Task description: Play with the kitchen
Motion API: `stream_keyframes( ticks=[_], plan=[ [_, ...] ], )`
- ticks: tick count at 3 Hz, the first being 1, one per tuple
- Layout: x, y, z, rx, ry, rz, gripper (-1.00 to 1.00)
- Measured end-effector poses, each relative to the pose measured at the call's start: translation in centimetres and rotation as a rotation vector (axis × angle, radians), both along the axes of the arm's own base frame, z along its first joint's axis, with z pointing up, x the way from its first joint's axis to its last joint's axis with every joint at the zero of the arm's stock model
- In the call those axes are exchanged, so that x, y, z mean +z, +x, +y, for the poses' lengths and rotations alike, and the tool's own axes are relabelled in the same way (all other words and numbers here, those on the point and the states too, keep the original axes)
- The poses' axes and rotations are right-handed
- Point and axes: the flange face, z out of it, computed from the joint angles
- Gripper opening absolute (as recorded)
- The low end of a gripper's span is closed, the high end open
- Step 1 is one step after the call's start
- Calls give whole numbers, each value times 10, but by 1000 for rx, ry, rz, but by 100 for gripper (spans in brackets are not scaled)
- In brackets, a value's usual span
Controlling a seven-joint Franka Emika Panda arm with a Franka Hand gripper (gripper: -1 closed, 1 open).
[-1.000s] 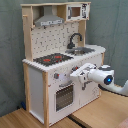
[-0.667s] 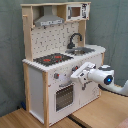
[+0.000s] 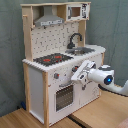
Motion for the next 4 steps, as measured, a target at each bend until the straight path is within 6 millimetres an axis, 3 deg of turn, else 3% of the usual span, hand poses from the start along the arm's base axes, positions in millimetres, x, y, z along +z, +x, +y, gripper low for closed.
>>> stream_keyframes(
  ticks=[1,2,4],
  plan=[
    [3,-1,1,7,50,-5,-100],
    [4,-1,1,8,60,-6,100],
    [9,-2,2,14,270,-17,100]
  ],
)
